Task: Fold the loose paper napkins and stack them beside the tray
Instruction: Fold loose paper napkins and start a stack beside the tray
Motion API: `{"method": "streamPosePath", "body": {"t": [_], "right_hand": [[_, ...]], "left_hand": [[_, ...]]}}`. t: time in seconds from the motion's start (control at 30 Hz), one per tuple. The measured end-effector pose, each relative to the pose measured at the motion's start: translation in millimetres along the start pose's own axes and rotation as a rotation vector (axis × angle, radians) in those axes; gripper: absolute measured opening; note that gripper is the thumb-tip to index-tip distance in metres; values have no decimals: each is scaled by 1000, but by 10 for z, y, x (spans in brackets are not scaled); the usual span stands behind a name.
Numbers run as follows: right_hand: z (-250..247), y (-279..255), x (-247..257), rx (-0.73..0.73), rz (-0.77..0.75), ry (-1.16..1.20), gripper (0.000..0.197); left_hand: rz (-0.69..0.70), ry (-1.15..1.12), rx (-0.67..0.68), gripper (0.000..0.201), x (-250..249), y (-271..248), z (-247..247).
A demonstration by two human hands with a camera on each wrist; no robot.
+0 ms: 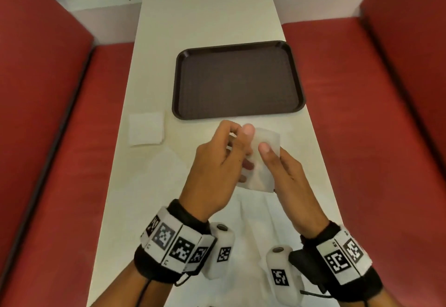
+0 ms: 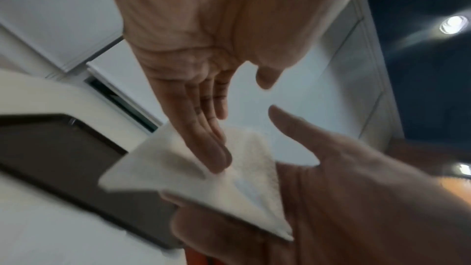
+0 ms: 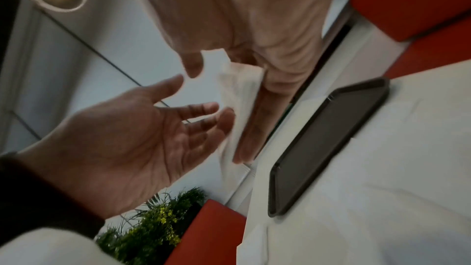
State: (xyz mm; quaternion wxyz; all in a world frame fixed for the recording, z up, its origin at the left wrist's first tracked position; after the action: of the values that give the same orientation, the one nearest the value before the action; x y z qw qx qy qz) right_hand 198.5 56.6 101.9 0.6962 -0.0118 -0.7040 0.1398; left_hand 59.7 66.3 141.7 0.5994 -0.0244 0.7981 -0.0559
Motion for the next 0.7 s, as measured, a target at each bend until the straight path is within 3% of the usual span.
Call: {"method": "streamPosePath", "body": {"t": [0.1,0.2,0.27,0.43,0.6,0.7], "right_hand": [[-15,5,-33,-13,11,27,28],[-5,47,-109,-71,39,85,32],[49,93,-148,-80,71,160,37],[359,282,-220,-99,82,206,35],[764,498,-307,-180,115,229,33],[1004,645,-367,-189,124,246,33]], "left_hand": [[-59,-157,-49,39,54,3,-23],[2,-34,-184,25,202,17,-172],[-36,34,-243,20,338,15,-303],[-282,-184,-49,23,629,-4,-563],[-313,-353,-69,8,861,178,-1091],[-299,-332,-38,12,1003,363,-1449]]}}
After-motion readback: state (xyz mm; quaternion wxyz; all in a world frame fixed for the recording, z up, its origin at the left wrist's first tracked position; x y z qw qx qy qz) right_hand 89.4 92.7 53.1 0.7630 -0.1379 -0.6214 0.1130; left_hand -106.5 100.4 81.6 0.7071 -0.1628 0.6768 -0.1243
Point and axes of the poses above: each hand's wrist, its own y-axis towards the middle knuckle, its own z-axis out of the palm, x = y × z, the point moved 1 cm from there along y, towards the middle knuckle, and after that the axes turned 2 degrees about z, right-handed, at the moved point
